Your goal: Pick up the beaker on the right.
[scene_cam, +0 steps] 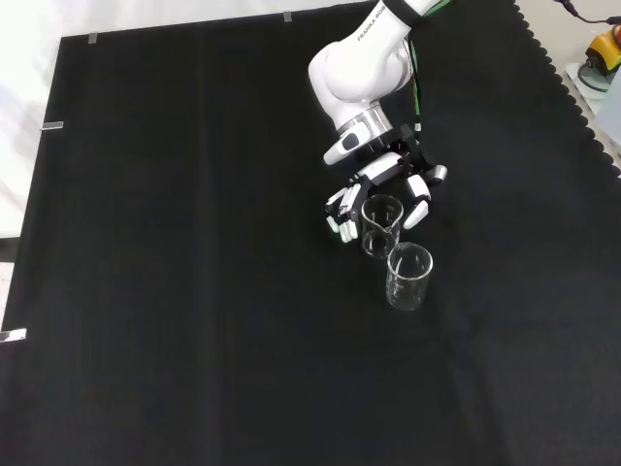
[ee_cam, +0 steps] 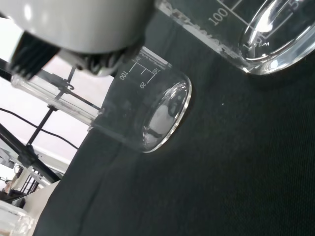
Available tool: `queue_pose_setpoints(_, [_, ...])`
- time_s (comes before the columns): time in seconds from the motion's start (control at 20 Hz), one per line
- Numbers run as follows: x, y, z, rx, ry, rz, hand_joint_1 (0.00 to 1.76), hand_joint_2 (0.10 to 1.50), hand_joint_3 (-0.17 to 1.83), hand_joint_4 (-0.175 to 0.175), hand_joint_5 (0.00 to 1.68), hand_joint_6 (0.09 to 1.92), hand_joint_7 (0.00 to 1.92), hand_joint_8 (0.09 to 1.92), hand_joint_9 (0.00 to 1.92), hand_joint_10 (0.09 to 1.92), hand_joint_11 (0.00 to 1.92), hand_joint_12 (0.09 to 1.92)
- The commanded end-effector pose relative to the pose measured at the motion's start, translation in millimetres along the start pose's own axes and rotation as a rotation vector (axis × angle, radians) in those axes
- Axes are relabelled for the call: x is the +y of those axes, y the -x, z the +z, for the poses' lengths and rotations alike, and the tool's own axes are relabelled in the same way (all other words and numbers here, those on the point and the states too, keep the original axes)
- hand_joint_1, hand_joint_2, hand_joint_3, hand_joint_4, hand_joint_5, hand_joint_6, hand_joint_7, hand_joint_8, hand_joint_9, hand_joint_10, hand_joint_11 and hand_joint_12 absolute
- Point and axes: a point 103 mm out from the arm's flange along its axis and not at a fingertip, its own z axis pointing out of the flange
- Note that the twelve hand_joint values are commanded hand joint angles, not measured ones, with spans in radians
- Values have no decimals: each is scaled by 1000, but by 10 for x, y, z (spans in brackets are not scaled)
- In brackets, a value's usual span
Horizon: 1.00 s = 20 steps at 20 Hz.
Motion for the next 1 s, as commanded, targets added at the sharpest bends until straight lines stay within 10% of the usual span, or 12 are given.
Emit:
queue_pose_setpoints(0.05, [18,-11,-7,-35,30,15,1052,399,1081,3,624,958,669,610,654,564,167,1302])
queue_pose_setpoints(0.4, [15,16,-22,-40,78,36,1243,468,1051,-44,814,1026,914,666,924,468,544,1126])
queue_pose_setpoints(0.6, [-3,29,-52,-43,113,40,1183,729,692,-165,1034,1020,1019,694,975,507,707,1041])
queue_pose_setpoints(1.0, [22,-36,-160,-53,134,3,1302,844,331,-175,1197,674,1248,626,1180,490,946,875])
